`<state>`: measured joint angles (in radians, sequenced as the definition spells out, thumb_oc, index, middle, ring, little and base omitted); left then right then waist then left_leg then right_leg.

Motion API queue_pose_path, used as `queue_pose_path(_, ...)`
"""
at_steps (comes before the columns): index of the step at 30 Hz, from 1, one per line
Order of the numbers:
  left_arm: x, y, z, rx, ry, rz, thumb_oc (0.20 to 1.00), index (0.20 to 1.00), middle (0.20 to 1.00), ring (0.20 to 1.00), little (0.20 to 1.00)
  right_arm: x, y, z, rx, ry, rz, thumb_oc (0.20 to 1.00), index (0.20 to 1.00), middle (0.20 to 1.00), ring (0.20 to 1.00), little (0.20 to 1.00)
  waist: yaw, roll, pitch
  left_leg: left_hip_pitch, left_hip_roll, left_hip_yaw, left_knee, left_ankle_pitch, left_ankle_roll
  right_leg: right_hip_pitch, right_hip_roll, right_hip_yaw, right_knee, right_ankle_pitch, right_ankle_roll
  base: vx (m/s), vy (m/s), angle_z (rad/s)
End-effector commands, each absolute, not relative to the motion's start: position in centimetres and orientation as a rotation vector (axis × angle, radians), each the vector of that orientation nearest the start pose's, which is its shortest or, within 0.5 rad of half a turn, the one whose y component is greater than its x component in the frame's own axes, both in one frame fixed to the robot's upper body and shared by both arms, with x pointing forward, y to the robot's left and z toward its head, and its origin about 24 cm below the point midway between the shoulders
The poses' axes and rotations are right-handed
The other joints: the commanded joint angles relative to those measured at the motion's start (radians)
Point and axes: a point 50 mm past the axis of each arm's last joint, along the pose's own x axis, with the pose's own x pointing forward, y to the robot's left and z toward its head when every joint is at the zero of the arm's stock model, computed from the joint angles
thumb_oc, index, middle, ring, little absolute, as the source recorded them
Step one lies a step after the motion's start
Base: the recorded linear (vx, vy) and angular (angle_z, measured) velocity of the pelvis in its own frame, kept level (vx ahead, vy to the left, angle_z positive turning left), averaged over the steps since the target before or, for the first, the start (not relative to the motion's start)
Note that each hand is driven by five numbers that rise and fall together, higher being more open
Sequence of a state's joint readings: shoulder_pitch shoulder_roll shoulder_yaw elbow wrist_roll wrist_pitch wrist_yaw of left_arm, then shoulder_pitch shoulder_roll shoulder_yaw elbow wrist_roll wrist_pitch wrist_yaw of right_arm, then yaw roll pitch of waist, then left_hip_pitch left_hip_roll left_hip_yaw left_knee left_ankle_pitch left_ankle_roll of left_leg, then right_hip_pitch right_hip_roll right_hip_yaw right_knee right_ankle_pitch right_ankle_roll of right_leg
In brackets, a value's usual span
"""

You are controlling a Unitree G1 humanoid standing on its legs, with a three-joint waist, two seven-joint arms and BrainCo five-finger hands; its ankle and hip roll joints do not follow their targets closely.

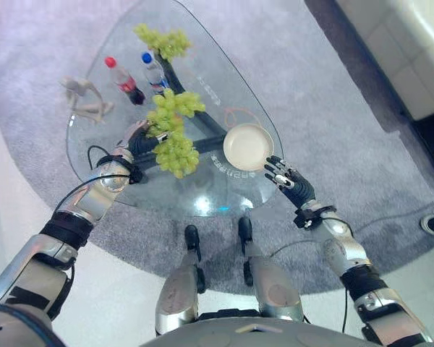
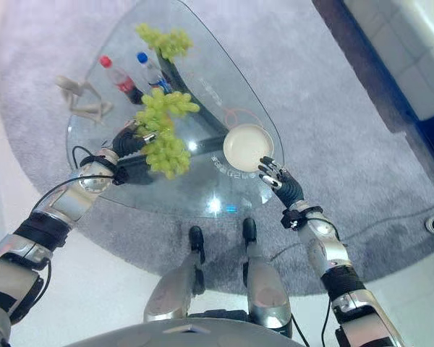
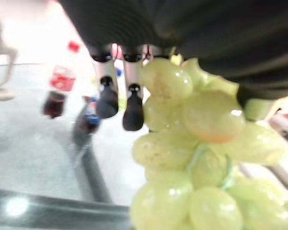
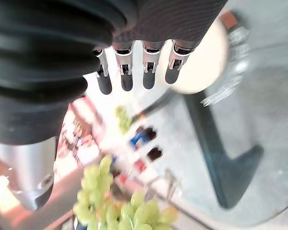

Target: Pick up fruits into the plate

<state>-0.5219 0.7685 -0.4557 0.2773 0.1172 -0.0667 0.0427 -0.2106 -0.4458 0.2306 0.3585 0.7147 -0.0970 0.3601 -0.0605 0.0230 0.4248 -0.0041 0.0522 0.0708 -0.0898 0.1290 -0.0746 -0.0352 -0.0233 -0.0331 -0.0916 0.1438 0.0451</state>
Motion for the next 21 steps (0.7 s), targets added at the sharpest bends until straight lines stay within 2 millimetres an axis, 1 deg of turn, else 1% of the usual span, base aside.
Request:
queue_pose_path(1, 32.2, 19.3, 13.5, 0.955, -0.263, -0.387, 0.2, 0.2, 0.2, 0.2, 0.2, 26.7, -18.2, 2.5, 0.246, 0.126, 0.547, 1.0, 1.0, 1.0, 1.0, 1.0, 0.029, -0.019, -0.202, 0.039, -0.055, -0.058, 0.05, -0.181, 0.024, 0.033, -0.058, -0.054, 0.079, -0.155, 0.069, 0.15, -0.023, 0.24)
queue_pose_path(4, 31.7, 18.2, 13.5, 0.925, -0.271, -0.483, 0.2, 0.2, 0.2, 0.2, 0.2, 26.5, -17.9, 2.6, 0.253, 0.145, 0.606, 1.0, 1.0, 1.0, 1.0, 1.0, 0.042, -0.018, -0.231, 0.067, -0.058, -0.062, 0.043, -0.187, 0.025, 0.067, -0.067, -0.075, 0.06, -0.151, 0.075, 0.12, -0.008, 0.23)
queue_pose_path(5, 31.4, 17.4, 13.6, 0.907, -0.276, -0.542, 0.2, 0.2, 0.2, 0.2, 0.2, 26.4, -17.6, 2.7, 0.265, 0.153, 0.633, 1.0, 1.0, 1.0, 1.0, 1.0, 0.052, -0.017, -0.248, 0.084, -0.058, -0.064, 0.037, -0.19, 0.025, 0.09, -0.072, -0.092, 0.048, -0.15, 0.078, 0.1, -0.012, 0.19)
queue_pose_path(7, 31.2, 16.8, 13.7, 0.881, -0.276, -0.591, 0.2, 0.2, 0.2, 0.2, 0.2, 26.3, -17.3, 2.7, 0.276, 0.158, 0.66, 1.0, 1.0, 1.0, 1.0, 1.0, 0.058, -0.016, -0.258, 0.096, -0.059, -0.068, 0.031, -0.192, 0.025, 0.108, -0.075, -0.103, 0.038, -0.149, 0.08, 0.08, -0.006, 0.2)
queue_pose_path(8, 30.9, 16.0, 13.8, 0.842, -0.274, -0.656, 0.2, 0.2, 0.2, 0.2, 0.2, 26.2, -16.9, 2.7, 0.296, 0.167, 0.692, 1.0, 1.0, 1.0, 1.0, 1.0, 0.064, -0.014, -0.274, 0.112, -0.059, -0.07, 0.023, -0.194, 0.025, 0.128, -0.078, -0.12, 0.028, -0.15, 0.083, 0.08, 0.004, 0.24)
queue_pose_path(11, 30.5, 14.5, 13.8, 0.783, -0.27, -0.756, 0.2, 0.2, 0.2, 0.2, 0.2, 26.0, -15.9, 2.5, 0.321, 0.181, 0.726, 1.0, 1.0, 1.0, 1.0, 1.0, 0.072, -0.01, -0.296, 0.13, -0.058, -0.071, 0.02, -0.2, 0.025, 0.153, -0.082, -0.138, 0.021, -0.155, 0.085, 0.08, 0.007, 0.34)
queue_pose_path(16, 30.3, 12.9, 14.2, 0.682, -0.267, -0.861, 0.2, 0.2, 0.2, 0.2, 0.2, 25.9, -14.6, 2.5, 0.36, 0.189, 0.742, 1.0, 1.0, 1.0, 1.0, 1.0, 0.077, -0.006, -0.317, 0.159, -0.054, -0.063, 0.016, -0.208, 0.023, 0.188, -0.085, -0.156, 0.016, -0.166, 0.084, 0.06, 0.014, 0.21)
queue_pose_path(21, 29.7, 11.6, 14.7, 0.611, -0.299, -0.93, 0.2, 0.2, 0.2, 0.2, 0.2, 25.4, -13.4, 1.7, 0.407, 0.215, 0.752, 1.0, 1.0, 1.0, 1.0, 1.0, 0.079, -0.004, -0.326, 0.182, -0.053, -0.056, 0.012, -0.214, 0.024, 0.209, -0.091, -0.164, 0.013, -0.17, 0.086, 0.05, 0.014, 0.03)
